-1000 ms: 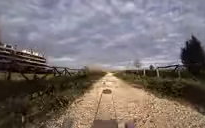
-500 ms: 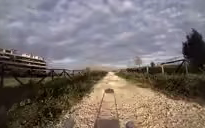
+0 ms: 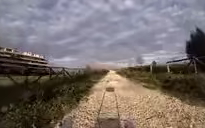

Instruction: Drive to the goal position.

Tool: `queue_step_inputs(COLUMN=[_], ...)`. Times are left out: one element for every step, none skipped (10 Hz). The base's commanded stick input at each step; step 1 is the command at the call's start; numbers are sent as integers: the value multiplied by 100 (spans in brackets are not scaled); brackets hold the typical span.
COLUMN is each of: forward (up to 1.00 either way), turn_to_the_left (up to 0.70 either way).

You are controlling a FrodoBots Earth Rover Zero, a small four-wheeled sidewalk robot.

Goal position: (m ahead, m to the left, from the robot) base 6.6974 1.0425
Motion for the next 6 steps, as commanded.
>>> queue_step_inputs(forward=[70,70,70,70,70,70], turn_to_the_left=[0,0,0,0,0,0])
